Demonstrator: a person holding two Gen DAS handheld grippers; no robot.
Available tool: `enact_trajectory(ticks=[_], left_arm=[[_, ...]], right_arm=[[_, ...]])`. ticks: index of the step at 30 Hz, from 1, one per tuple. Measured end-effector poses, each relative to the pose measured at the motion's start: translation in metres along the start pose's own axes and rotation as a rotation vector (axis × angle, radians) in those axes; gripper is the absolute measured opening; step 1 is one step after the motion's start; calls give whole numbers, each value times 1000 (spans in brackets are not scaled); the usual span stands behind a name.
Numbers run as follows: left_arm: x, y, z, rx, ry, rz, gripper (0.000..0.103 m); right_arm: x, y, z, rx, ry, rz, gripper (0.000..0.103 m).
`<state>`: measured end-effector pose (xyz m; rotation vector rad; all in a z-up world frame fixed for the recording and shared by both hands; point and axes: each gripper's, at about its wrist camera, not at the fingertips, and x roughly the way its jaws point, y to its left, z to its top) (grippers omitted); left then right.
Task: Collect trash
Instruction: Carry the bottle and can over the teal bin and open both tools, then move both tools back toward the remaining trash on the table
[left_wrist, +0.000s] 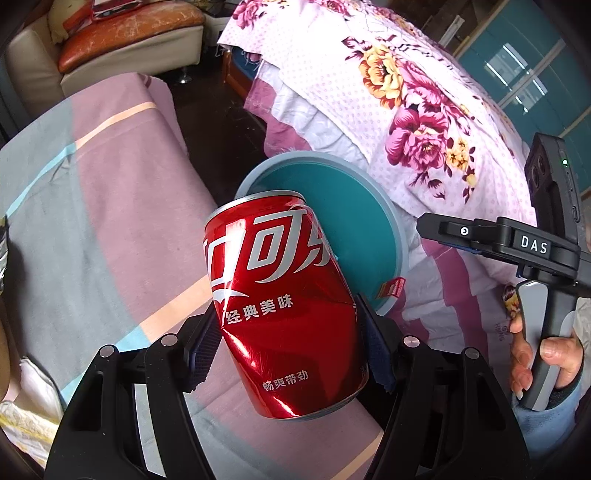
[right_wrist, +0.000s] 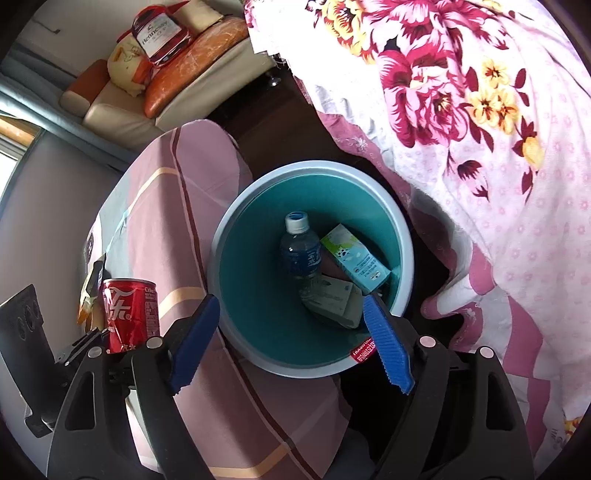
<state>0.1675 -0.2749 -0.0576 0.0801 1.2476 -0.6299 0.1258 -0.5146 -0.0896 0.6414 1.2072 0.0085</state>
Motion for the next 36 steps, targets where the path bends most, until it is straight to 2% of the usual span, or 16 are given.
enact_trajectory(ticks=[13, 17, 28, 36], left_arm=[[23, -28, 14, 49, 4, -34, 70], [23, -30, 14, 45, 0, -38, 86], [4, -5, 1, -10, -24, -33, 89], [-24, 22, -21, -58, -57, -19, 89]], right_arm=[[-16, -9, 5, 23, -33, -48, 77], [-17, -13, 5, 34, -31, -59, 77], [-17, 3, 1, 8, -27, -68, 77], [-19, 38, -9, -45, -25, -62, 77]])
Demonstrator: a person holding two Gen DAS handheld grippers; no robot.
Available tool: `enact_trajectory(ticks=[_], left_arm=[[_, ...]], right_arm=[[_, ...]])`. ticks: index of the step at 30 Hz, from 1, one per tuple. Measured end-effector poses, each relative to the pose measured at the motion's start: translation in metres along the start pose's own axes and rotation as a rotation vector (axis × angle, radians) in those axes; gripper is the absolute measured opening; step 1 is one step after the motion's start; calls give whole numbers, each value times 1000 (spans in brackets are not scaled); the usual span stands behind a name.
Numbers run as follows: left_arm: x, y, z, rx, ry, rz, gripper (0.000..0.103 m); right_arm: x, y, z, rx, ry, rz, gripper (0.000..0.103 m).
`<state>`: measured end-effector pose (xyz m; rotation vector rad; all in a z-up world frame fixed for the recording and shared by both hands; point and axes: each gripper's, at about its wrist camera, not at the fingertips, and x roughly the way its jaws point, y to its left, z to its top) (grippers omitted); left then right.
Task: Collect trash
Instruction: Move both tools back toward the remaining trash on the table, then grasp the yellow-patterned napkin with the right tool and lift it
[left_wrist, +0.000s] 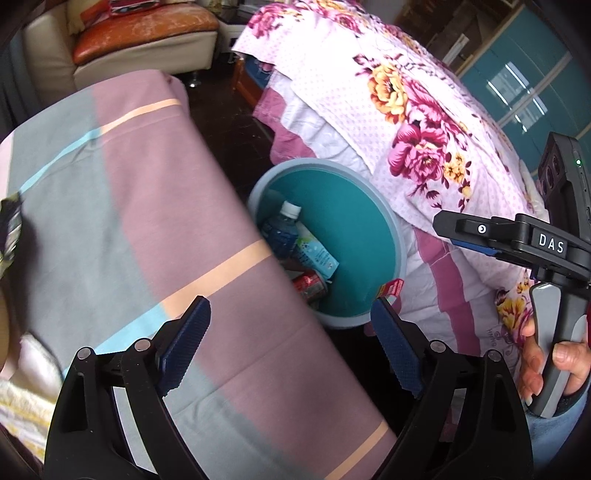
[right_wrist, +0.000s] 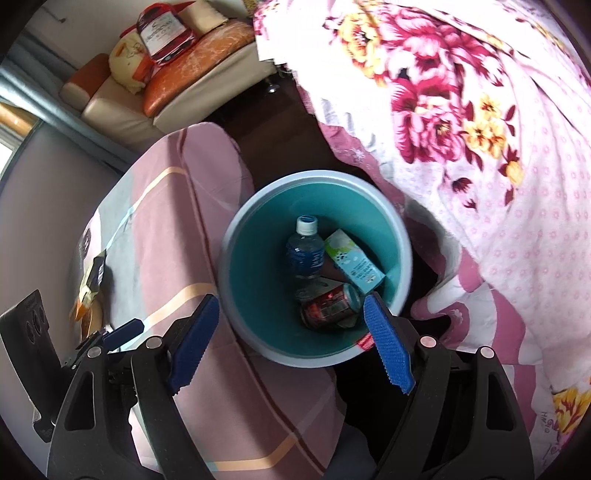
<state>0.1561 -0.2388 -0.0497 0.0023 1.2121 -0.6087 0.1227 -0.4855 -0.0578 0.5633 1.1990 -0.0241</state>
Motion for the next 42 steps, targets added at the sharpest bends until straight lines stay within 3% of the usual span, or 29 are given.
enact_trajectory(ticks=[14, 29, 35, 42], left_arm=[[-71, 63, -51, -76, -77, 54, 89], [-178, 173, -138, -228, -212, 199, 92], [-191, 210, -176, -308, -221, 240, 93], [-187, 235, -202, -368, -199, 237, 93]], right_arm=[[-8, 89, -29, -150, 9, 18, 81], [20, 230, -86, -475, 124, 46, 81], [49, 285, -118, -632, 195, 64, 81], [85, 336, -147, -809, 270, 81, 81]])
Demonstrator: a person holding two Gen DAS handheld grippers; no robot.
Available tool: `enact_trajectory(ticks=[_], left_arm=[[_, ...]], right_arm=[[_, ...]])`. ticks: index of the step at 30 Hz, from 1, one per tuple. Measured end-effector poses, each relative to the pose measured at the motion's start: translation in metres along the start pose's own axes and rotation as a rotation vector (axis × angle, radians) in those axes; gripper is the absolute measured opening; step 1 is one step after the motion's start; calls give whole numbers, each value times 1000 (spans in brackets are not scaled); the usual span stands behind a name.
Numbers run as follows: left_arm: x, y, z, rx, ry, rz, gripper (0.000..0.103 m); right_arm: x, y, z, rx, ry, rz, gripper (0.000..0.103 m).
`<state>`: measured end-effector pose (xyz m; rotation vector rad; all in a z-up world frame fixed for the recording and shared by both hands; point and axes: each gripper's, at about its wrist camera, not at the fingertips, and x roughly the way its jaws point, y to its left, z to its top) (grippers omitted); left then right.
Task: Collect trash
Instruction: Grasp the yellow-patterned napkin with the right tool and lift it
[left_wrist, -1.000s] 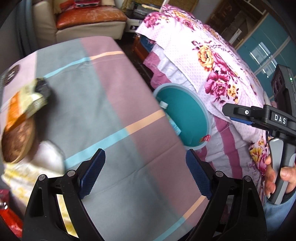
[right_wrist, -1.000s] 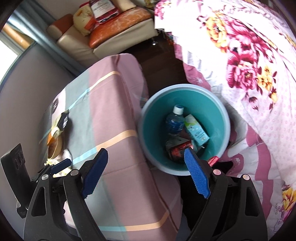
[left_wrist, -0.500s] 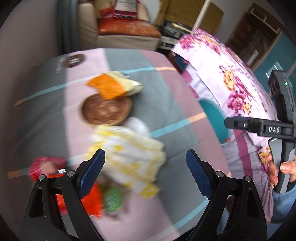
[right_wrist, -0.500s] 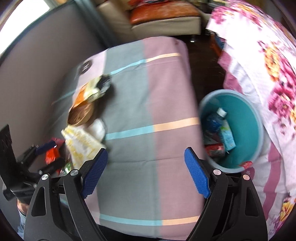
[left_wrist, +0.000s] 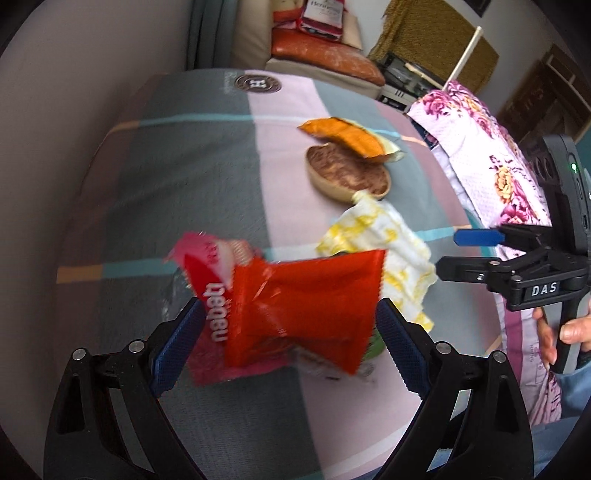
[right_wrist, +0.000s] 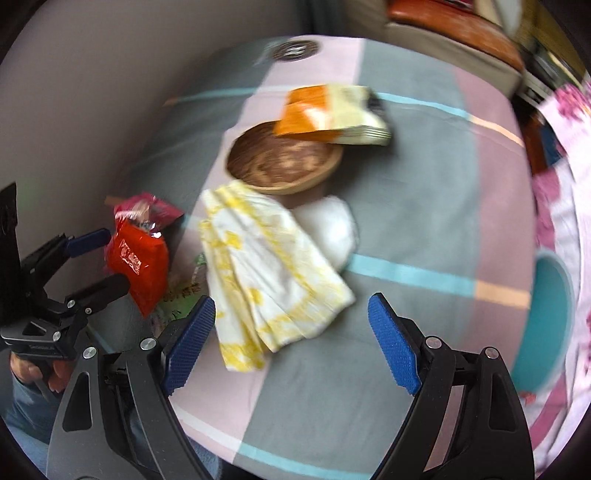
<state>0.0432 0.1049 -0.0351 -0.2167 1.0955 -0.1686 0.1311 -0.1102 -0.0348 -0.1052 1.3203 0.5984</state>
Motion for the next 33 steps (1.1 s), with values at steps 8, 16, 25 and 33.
enact_trajectory(ticks=[8, 16, 25, 33], left_arm=[[6, 22, -5, -27, 12, 10, 93], [13, 33, -6, -53, 34, 20, 93], [12, 28, -7, -46, 33, 38, 93], [-5, 15, -10, 3, 12, 48, 93]], right_arm=[[35, 25, 20, -101, 34, -11, 81], [57, 39, 14, -173, 66, -17, 76], [43, 24, 2, -103, 28, -16, 16], [10, -14, -8, 31, -55, 22, 12]])
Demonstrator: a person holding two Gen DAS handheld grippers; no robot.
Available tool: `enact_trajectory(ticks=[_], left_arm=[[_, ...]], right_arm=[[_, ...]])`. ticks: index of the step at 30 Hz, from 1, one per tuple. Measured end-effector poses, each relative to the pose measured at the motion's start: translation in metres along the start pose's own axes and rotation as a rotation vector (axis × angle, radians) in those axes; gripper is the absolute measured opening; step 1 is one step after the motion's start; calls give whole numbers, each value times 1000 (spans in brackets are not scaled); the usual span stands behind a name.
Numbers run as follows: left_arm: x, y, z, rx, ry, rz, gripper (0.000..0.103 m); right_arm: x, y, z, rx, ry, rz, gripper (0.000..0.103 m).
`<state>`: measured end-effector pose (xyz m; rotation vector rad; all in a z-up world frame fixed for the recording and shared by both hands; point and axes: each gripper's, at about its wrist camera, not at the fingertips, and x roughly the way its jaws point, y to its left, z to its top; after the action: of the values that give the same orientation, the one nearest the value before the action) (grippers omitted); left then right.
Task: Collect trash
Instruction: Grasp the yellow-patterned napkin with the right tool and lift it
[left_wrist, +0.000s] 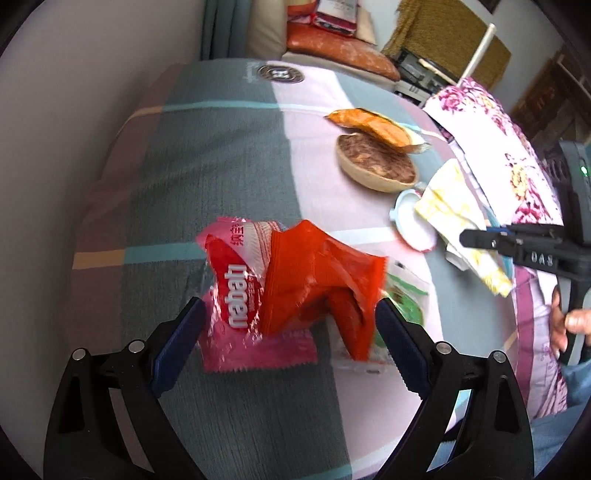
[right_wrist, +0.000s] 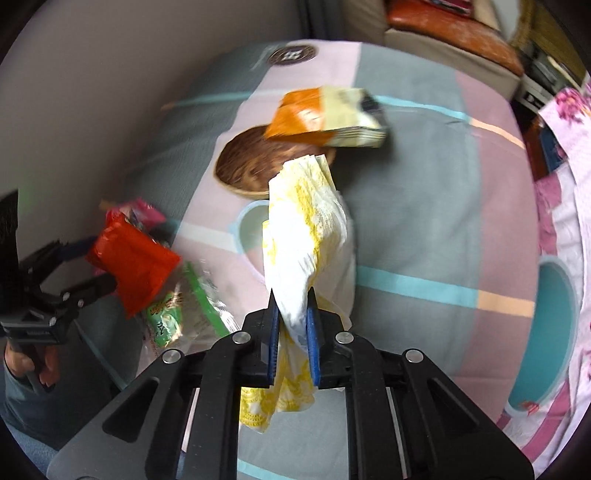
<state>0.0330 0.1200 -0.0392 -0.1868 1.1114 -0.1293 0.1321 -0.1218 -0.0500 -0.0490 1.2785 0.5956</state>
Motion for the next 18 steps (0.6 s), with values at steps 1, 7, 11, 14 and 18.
enact_trajectory(ticks=[1, 7, 11, 14, 18], left_arm=[[-3, -3, -1, 11, -5, -1, 93], [-6, -17, 1, 66, -6, 24, 93], [4, -23, 8, 50, 17, 32, 93], [2, -41, 14, 72, 7, -5, 93], [9, -67, 26, 108, -3, -16, 93]], right_arm=[[-3, -5, -3, 17, -5, 11, 12], [-15, -28, -17, 75, -24, 61, 12], [-24, -41, -27, 105, -40, 73, 12], [-27, -51, -33, 134, -52, 75, 12], [-33, -65, -40, 179, -75, 77, 12]])
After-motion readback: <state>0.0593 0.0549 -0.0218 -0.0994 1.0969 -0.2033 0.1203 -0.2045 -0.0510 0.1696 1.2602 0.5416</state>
